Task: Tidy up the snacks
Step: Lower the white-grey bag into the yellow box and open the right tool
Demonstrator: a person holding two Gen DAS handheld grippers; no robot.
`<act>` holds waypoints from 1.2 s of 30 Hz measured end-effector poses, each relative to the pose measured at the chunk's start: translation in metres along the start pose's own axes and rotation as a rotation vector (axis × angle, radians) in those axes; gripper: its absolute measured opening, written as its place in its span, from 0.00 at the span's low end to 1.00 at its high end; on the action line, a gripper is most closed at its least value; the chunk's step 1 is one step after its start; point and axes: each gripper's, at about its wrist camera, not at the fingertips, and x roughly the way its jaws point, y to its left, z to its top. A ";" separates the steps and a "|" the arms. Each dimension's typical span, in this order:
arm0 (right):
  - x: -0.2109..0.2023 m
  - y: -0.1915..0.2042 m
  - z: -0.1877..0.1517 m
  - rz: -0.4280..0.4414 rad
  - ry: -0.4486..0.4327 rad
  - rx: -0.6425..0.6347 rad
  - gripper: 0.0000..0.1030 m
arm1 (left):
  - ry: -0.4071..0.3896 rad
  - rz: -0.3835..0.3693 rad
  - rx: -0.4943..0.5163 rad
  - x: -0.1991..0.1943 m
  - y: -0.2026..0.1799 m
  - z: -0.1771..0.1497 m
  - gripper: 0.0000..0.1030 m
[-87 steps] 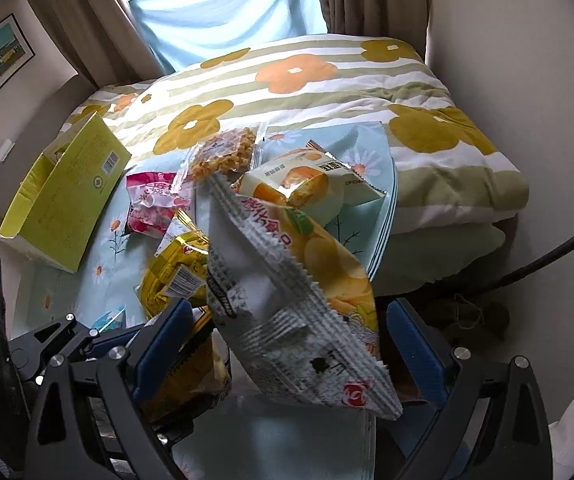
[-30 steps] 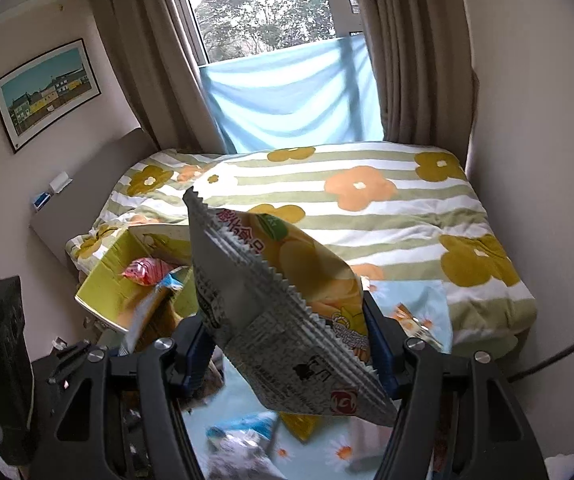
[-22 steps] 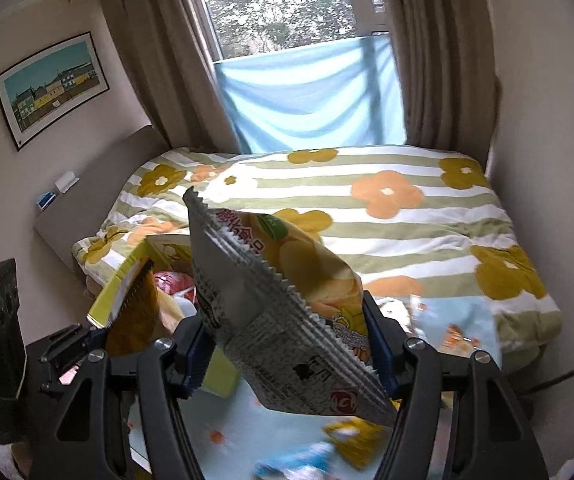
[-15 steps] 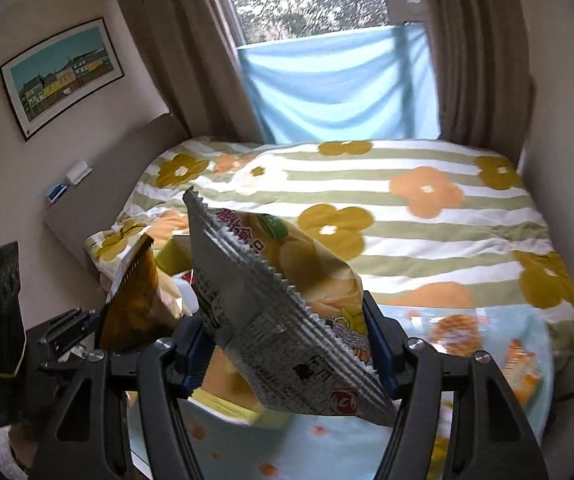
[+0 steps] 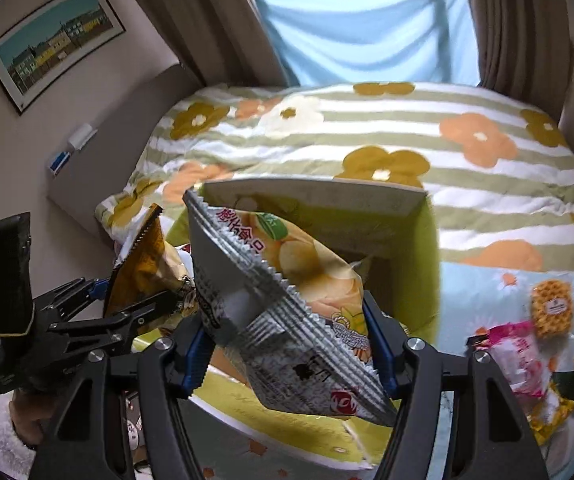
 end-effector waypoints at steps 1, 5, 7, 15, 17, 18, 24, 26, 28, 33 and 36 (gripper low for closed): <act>0.003 0.000 -0.001 0.003 0.008 -0.004 0.60 | 0.011 -0.006 -0.005 0.005 0.004 -0.002 0.85; 0.009 -0.002 -0.004 0.022 0.037 -0.003 0.60 | 0.003 0.011 -0.037 0.007 0.014 -0.007 1.00; 0.011 -0.004 -0.006 0.031 0.051 0.009 0.60 | 0.009 0.009 -0.047 0.007 0.018 -0.010 1.00; 0.025 0.003 -0.013 0.085 0.109 0.008 0.63 | 0.012 0.003 -0.082 0.001 0.021 -0.015 1.00; 0.027 0.008 -0.014 0.059 0.096 0.003 0.77 | 0.004 0.002 -0.084 -0.002 0.020 -0.015 1.00; 0.027 0.009 -0.014 0.040 0.085 0.002 0.92 | 0.001 0.003 -0.082 -0.004 0.019 -0.014 1.00; 0.025 0.008 -0.026 -0.009 0.080 -0.028 0.97 | 0.003 0.014 -0.056 -0.006 0.015 -0.015 1.00; 0.023 0.006 -0.029 -0.020 0.085 -0.031 0.97 | 0.005 0.013 -0.050 -0.007 0.013 -0.016 1.00; 0.018 0.006 -0.031 -0.034 0.080 -0.033 0.97 | 0.004 0.011 -0.046 -0.009 0.011 -0.016 1.00; 0.007 0.007 -0.035 -0.048 0.058 -0.029 0.97 | -0.012 0.008 -0.026 -0.017 0.005 -0.016 1.00; 0.001 0.008 -0.036 -0.067 0.045 -0.025 0.97 | -0.021 0.004 -0.008 -0.022 0.002 -0.014 1.00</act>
